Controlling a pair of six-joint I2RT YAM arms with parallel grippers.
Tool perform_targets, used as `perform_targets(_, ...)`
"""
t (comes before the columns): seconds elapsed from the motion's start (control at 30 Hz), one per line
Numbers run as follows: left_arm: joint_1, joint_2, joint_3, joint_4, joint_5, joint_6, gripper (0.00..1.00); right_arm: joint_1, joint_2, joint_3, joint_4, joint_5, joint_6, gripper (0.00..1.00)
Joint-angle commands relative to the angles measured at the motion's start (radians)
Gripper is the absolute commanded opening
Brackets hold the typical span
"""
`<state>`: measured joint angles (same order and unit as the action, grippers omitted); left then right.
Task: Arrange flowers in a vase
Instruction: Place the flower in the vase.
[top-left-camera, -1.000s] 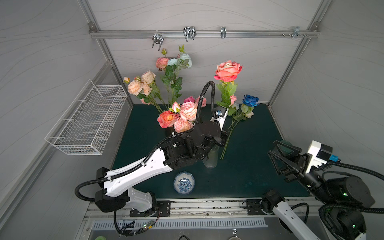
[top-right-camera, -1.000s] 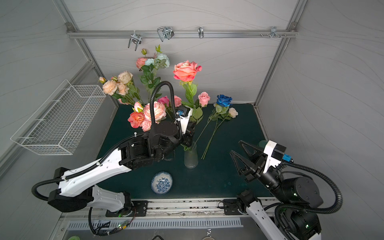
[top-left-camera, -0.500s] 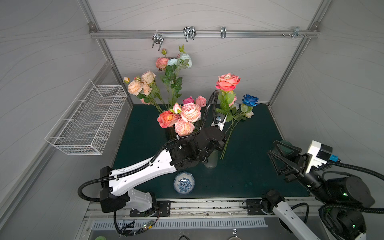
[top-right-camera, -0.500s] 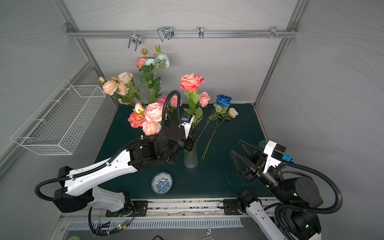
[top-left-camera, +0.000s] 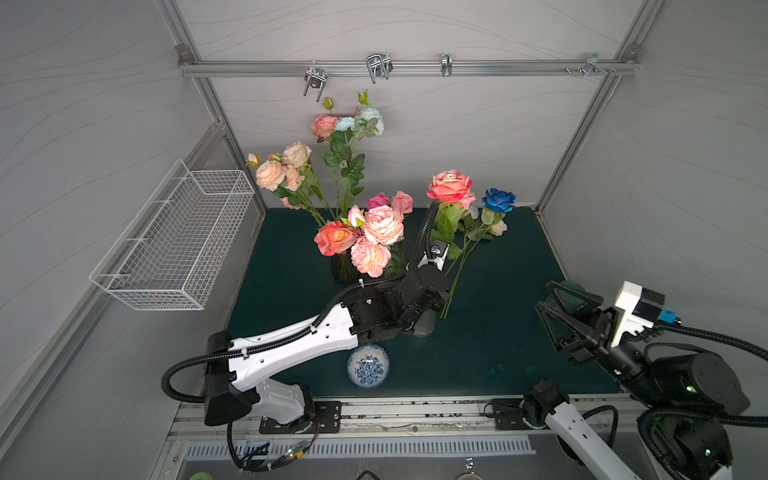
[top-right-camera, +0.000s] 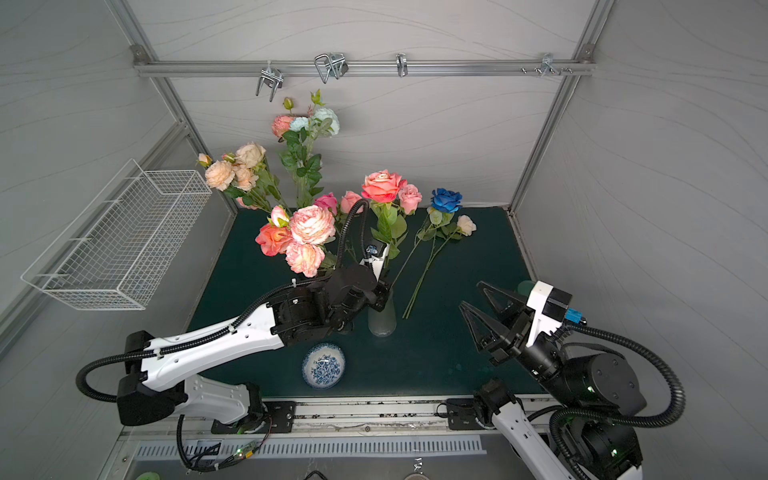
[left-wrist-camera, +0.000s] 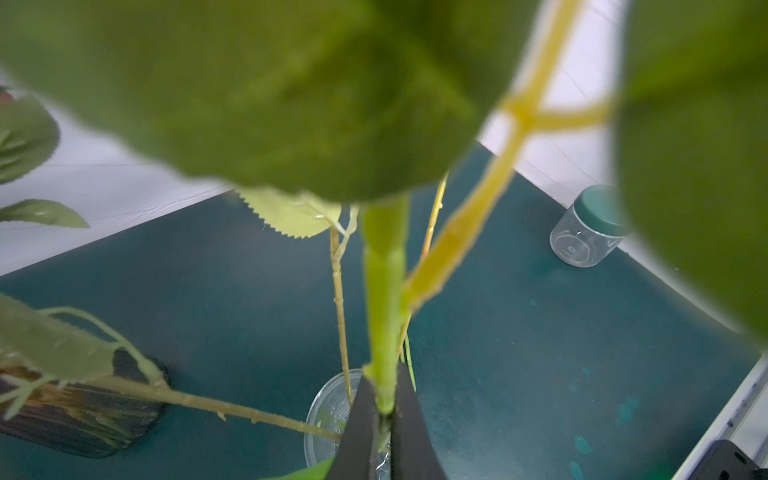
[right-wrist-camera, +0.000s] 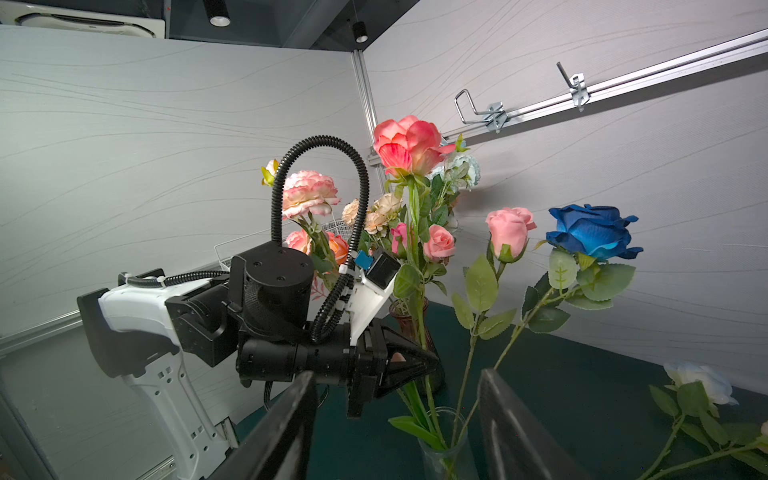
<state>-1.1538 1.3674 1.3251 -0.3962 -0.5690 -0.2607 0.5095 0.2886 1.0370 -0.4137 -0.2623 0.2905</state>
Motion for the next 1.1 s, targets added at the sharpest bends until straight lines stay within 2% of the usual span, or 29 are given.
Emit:
perform_targets(0.0,0.002,-0.033,-0.02,0.023,-0.008,-0.028,0.16,0.005,-0.016,0.014,-0.005,-0.007,-0.001,0.63)
perform_targets(0.17,0.002,-0.052,-0.018,0.038,0.027,-0.028,0.37,0.006,-0.014,0.013,-0.003,-0.008,0.003,0.63)
perform_targets(0.43,-0.001,-0.083,0.017,0.049,0.119,-0.053,0.56,0.006,-0.013,0.006,0.003,-0.015,0.007,0.65)
perform_targets(0.63,-0.043,-0.114,0.072,0.057,0.218,-0.044,0.61,0.006,-0.002,-0.01,0.01,-0.023,0.02,0.67)
perform_targets(0.87,-0.119,-0.186,0.135,0.129,0.363,0.043,0.64,0.006,0.0,-0.054,-0.005,-0.008,0.042,0.68)
perform_targets(1.07,-0.187,-0.257,0.201,0.134,0.449,0.106,0.69,0.006,-0.043,-0.218,-0.079,0.1,0.139,0.69)
